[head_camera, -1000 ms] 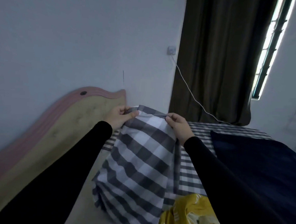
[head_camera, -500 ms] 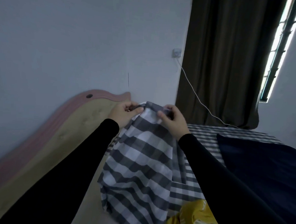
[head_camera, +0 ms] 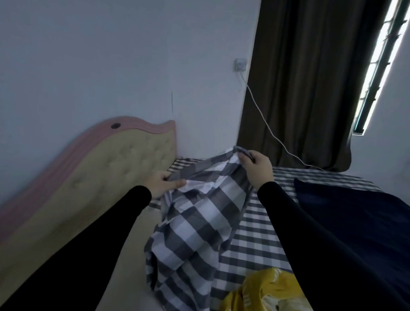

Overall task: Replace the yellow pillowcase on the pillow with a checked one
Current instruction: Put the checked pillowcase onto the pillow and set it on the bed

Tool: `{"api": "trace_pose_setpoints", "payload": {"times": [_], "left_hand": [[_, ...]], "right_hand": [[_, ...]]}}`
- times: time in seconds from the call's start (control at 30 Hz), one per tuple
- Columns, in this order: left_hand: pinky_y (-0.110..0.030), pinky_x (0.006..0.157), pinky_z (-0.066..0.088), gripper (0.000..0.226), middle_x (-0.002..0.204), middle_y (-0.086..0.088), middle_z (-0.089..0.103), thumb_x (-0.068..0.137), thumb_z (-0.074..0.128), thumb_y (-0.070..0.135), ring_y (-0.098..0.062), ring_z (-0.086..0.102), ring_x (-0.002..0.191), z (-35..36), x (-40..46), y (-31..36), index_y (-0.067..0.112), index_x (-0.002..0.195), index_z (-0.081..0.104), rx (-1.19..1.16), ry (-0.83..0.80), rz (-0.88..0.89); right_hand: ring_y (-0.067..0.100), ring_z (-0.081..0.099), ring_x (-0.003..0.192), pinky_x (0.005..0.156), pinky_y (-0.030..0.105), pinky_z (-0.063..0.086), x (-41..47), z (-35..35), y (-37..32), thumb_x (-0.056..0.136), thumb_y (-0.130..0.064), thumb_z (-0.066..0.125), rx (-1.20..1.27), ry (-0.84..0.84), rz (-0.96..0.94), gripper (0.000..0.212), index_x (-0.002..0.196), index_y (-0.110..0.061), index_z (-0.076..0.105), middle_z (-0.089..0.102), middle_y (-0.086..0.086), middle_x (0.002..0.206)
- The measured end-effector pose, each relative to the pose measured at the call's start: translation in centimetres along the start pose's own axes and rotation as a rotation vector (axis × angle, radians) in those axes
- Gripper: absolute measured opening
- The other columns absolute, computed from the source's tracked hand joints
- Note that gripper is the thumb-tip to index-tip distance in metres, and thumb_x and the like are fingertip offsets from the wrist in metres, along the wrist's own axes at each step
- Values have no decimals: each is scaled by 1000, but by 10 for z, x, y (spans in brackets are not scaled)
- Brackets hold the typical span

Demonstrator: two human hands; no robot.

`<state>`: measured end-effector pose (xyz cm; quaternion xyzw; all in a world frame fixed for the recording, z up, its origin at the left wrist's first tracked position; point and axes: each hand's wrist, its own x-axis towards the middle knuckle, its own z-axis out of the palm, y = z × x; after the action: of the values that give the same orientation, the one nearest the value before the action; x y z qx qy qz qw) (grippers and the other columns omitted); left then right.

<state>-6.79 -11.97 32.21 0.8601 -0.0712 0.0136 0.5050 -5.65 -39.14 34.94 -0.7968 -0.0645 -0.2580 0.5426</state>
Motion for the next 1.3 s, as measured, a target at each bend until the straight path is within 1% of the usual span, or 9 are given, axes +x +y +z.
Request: {"api": "trace_pose_setpoints", "payload": {"times": [0.17,0.33,0.63,0.73,0.83,0.93,1.07,1.17,1.3], "left_hand": [[-25,55,35,47,50,11,50,65,79,50,-11,45,54,-27,20,101,12,59,51,-104,295,302],[-23,53,36,39,58,-2,49,83,69,41,-10,44,53,-33,23,149,8,67,56,-133,355,482],[-27,65,38,77,92,-2,58,54,65,79,-17,54,80,-7,8,64,14,95,61,510,-128,-3],[-24,60,40,74,77,0,61,48,72,79,-18,59,72,5,7,17,12,80,64,332,-196,-49],[-20,54,39,60,58,-2,54,51,77,71,-14,56,56,4,-1,-2,15,57,58,178,-141,-43],[-13,47,41,47,47,10,60,66,66,64,-7,57,50,-14,0,28,17,64,62,29,64,2],[-23,74,38,44,96,-1,63,95,45,48,-14,55,95,-28,11,82,10,97,67,-43,382,189],[-26,92,38,55,126,-8,59,98,36,52,-23,53,116,-16,20,76,8,123,59,74,342,149],[-42,104,41,69,133,-9,53,77,43,76,-25,53,118,17,16,38,23,120,52,147,258,69]], "right_hand": [[20,53,66,59,30,40,29,-4,-14,83,-48,57,68,233,57,42,67,-10,60,57,9,70],[10,45,53,52,29,35,49,-18,-49,90,-39,59,-9,229,115,43,57,-14,50,47,-4,54],[30,61,75,51,36,58,36,-1,-22,93,-5,52,658,173,454,13,92,-10,63,62,12,83],[24,59,86,82,32,54,26,3,-15,93,-9,48,506,222,305,20,83,-14,64,61,5,81],[14,54,86,73,9,43,19,-14,-6,94,-6,46,175,217,77,20,97,-2,66,60,5,91],[21,56,106,99,32,42,23,-30,6,90,-7,49,-49,242,-77,21,100,-6,67,60,9,111],[20,54,109,104,42,39,27,-38,3,89,-17,53,-7,284,-96,14,94,-25,63,56,-1,111],[15,60,95,94,39,48,17,-42,3,86,-30,57,16,278,-58,7,85,-29,64,64,-3,97],[7,58,68,66,24,47,6,-41,-2,85,-35,62,-110,232,-27,16,76,-23,67,63,-8,68]]}}
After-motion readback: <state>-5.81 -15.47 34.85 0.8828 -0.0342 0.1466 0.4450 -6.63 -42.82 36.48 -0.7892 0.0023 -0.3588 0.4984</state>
